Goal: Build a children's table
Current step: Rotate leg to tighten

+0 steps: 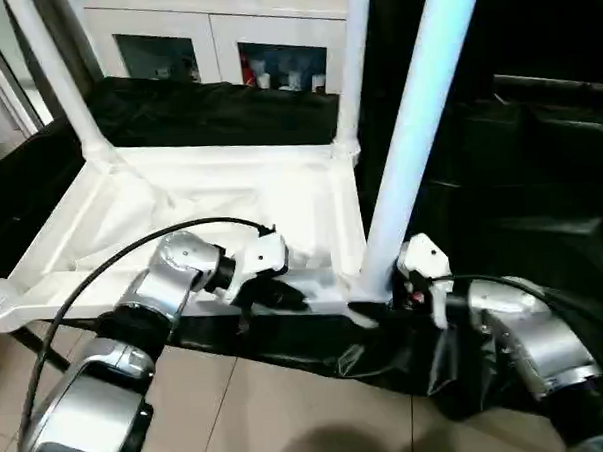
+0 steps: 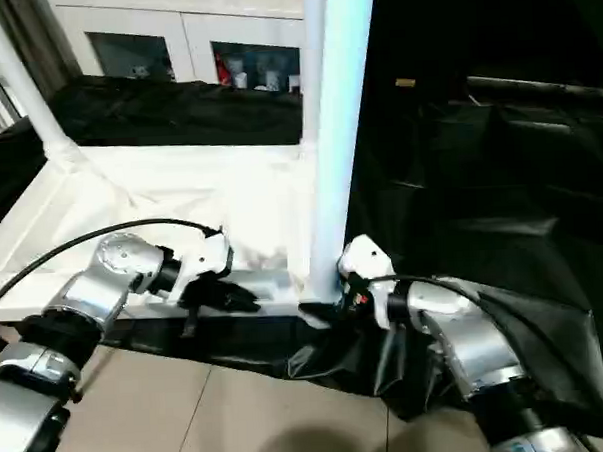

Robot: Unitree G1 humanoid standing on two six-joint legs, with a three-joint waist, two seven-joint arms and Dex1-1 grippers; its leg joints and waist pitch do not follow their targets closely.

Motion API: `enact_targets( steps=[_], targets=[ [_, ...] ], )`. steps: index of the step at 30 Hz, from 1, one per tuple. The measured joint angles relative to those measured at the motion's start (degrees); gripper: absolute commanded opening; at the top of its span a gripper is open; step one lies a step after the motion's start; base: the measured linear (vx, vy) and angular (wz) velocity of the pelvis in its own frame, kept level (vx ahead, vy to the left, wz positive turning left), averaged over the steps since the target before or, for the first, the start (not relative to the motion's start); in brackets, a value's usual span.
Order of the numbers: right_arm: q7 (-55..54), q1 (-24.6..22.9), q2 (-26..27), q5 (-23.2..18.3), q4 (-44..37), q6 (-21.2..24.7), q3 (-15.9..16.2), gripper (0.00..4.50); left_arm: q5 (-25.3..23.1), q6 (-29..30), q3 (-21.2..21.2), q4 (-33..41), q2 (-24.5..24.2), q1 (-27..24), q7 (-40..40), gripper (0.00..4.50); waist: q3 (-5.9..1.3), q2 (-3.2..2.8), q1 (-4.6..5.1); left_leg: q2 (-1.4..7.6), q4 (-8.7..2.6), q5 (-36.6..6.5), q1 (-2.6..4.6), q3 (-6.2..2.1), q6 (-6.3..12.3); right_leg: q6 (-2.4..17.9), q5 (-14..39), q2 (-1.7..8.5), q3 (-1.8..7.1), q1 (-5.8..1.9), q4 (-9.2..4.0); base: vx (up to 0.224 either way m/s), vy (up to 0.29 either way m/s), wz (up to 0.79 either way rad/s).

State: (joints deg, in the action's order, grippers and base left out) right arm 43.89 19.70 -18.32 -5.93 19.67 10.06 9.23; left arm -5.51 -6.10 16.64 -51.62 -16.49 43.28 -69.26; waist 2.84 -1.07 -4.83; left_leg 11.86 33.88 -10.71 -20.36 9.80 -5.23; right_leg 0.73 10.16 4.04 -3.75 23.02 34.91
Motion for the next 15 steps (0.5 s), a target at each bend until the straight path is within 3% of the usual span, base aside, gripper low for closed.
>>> enact_targets(
  steps=[7,13,14,15],
  targets=[
    [-28.6,6.1,13.0,1.8,11.1,0.2,-7.9,2.72,-3.2,2.5,-0.5,-7.0,8.1,4.1,16.6,0.0,-0.17,0.3,1.58,-0.12,-0.07,0.0,0.27,-0.01,0.0,-0.2,0.1,0.23,-0.04,-0.2,-0.11,0.0,0.0,0.0],
    [-31.2,6.9,13.5,2.3,13.3,-2.2,-8.9,2.72,-4.1,1.8,-0.3,-8.4,9.7,5.0,19.0,0.0,-0.17,0.29,1.38,-0.15,-0.1,0.0,0.19,0.02,0.01,-0.2,0.1,0.28,-0.03,-0.25,-0.13,0.0,0.0,0.0],
    [-30.9,6.9,13.5,2.3,13.3,-2.3,-9.0,3.28,-4.3,1.6,-0.3,-8.4,9.7,5.0,18.9,0.0,-0.17,0.29,1.38,-0.15,-0.12,0.0,0.18,0.01,0.01,-0.1,0.0,0.28,-0.04,-0.25,-0.13,0.0,0.0,0.0],
    [-30.0,6.7,13.4,2.3,13.3,-2.8,-9.5,3.28,-4.4,1.1,-0.2,-8.5,9.7,5.0,18.7,0.0,-0.17,0.29,1.33,-0.15,-0.12,0.0,0.16,0.01,0.01,-0.1,0.0,0.28,-0.04,-0.24,-0.13,0.0,0.0,0.0]
  ],
)
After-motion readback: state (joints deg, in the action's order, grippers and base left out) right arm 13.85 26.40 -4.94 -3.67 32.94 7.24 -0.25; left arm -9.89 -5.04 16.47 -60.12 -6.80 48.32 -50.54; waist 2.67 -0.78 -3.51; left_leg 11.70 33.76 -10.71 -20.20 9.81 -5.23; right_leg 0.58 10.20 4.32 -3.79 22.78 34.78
